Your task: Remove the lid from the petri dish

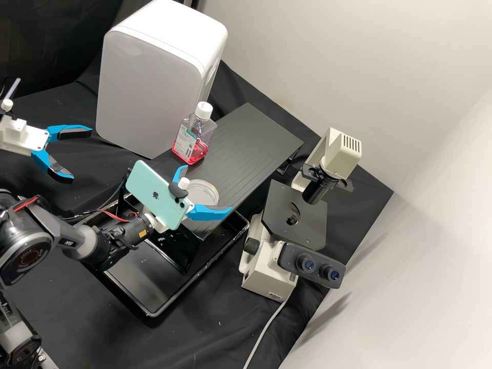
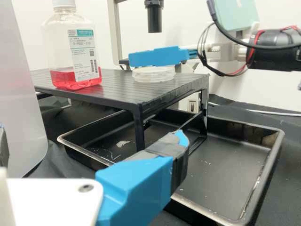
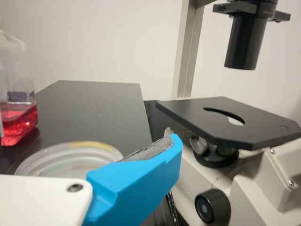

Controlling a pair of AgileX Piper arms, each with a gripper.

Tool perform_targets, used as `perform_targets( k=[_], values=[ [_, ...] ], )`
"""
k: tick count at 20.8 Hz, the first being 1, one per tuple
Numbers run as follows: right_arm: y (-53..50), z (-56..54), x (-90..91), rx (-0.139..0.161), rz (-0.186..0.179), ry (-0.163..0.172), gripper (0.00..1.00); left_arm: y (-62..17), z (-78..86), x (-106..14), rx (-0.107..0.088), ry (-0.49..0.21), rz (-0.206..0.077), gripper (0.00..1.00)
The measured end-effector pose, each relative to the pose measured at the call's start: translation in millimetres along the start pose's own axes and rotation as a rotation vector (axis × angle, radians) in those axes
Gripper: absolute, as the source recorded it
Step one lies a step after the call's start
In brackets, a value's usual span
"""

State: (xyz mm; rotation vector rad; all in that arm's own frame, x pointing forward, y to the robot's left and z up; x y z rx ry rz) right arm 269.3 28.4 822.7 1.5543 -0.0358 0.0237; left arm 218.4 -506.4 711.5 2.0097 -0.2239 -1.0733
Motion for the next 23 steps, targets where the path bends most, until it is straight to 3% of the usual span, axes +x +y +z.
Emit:
perform_targets(
  k=[7,11,17,23],
  values=[
    [-2.8,4.4,-2.2,0.007,-0.006,-0.023,1.0,0.0,0.0,0.0,0.0,0.0,0.0,1.0],
    [-12.7,8.9,0.5,0.007,-0.04,-0.044,1.0,0.0,0.0,0.0,0.0,0.0,0.0,1.0],
    [-15.2,7.8,2.3,-0.013,-0.049,-0.039,1.0,0.0,0.0,0.0,0.0,0.0,0.0,1.0],
    [-15.2,7.8,2.3,-0.013,-0.049,-0.039,1.0,0.0,0.0,0.0,0.0,0.0,0.0,1.0]
  ],
)
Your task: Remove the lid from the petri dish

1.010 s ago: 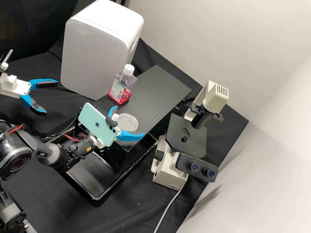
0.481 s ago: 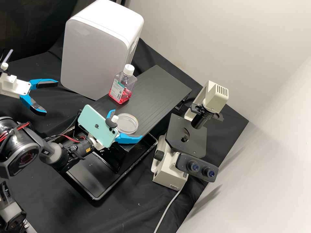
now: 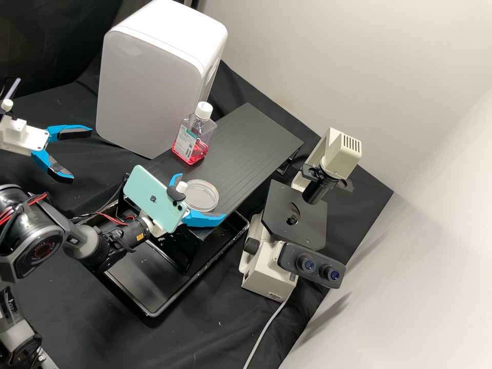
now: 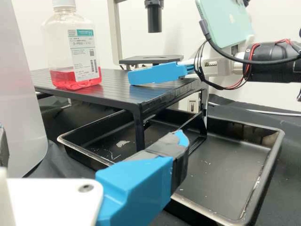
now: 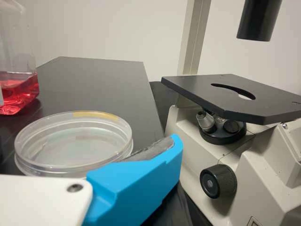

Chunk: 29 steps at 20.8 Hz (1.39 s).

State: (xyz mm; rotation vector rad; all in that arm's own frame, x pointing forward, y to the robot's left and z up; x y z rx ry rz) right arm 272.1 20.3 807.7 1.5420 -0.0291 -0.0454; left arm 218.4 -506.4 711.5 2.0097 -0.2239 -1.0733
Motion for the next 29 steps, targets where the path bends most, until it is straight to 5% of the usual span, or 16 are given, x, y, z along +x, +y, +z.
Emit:
perform_targets(
  k=[24,25,29],
  values=[
    [4.6,2.8,8.1,0.022,0.023,-0.012,1.0,-0.4,-0.5,0.5,-0.001,0.0,-0.002,1.0],
    [4.6,2.8,8.1,0.022,0.023,-0.012,0.0,-0.4,-0.5,0.5,-0.001,0.0,-0.002,1.0],
    [4.6,2.8,8.1,0.028,0.023,-0.012,0.0,-0.4,-0.5,0.5,-0.001,0.0,-0.002,1.0]
  ],
)
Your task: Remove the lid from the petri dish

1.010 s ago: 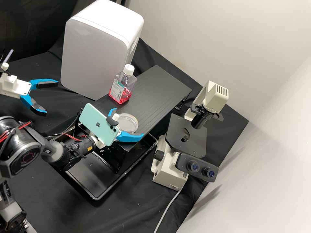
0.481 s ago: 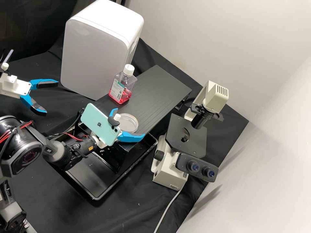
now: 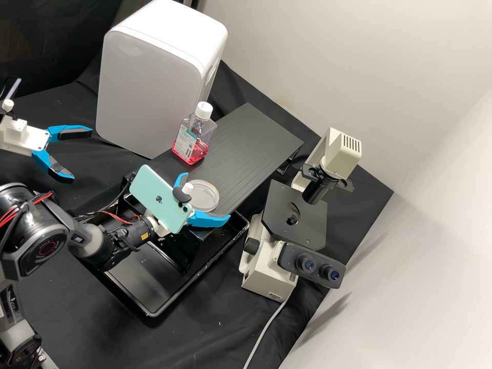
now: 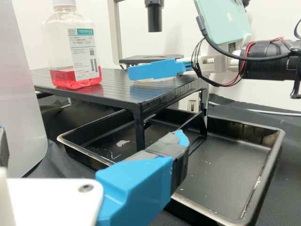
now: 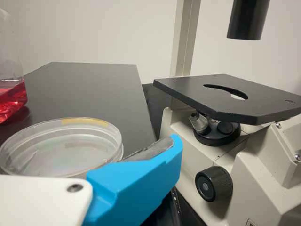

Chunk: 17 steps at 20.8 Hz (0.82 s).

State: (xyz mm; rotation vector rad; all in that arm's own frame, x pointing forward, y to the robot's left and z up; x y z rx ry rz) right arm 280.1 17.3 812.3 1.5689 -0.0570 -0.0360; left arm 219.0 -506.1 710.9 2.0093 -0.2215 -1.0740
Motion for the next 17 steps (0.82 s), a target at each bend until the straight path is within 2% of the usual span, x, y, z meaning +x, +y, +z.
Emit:
perform_targets(
  k=[4,17],
  values=[
    [0.0,0.0,0.0,0.0,0.0,0.0,0.0,-2.6,-0.9,0.7,-0.007,0.001,-0.009,1.0],
    [-0.8,-0.8,0.0,0.001,-0.008,0.009,0.0,-2.4,-0.8,0.6,-0.006,0.001,-0.009,1.0]
  ],
)
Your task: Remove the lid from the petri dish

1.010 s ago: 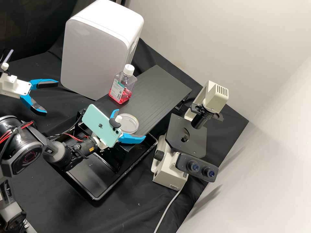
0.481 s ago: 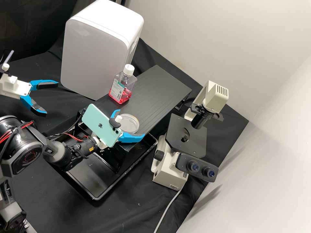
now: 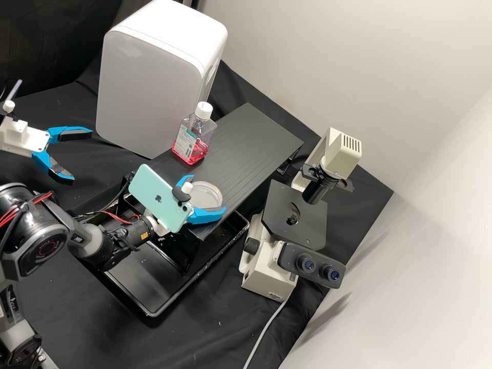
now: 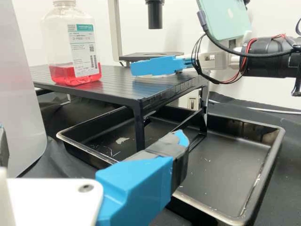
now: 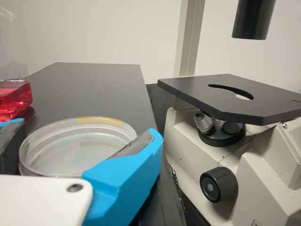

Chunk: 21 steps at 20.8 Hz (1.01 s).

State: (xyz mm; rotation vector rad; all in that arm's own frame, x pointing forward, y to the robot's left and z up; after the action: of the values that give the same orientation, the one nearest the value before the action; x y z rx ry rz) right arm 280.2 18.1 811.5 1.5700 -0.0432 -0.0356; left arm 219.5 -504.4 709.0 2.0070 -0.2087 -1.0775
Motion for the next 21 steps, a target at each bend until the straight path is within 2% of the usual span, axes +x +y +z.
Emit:
perform_targets(
  k=[15,16,21],
  values=[
    [0.1,0.2,-4.1,0.0,0.005,0.004,0.0,0.0,0.0,0.0,0.0,0.0,0.0,1.0],
    [1.1,-0.2,-6.9,0.0,0.01,0.007,0.0,0.0,0.0,0.0,0.0,0.0,0.0,1.0],
    [14.1,-8.4,-18.0,0.001,0.091,0.071,0.0,0.0,0.0,0.0,0.0,0.0,0.0,1.0]
  ],
)
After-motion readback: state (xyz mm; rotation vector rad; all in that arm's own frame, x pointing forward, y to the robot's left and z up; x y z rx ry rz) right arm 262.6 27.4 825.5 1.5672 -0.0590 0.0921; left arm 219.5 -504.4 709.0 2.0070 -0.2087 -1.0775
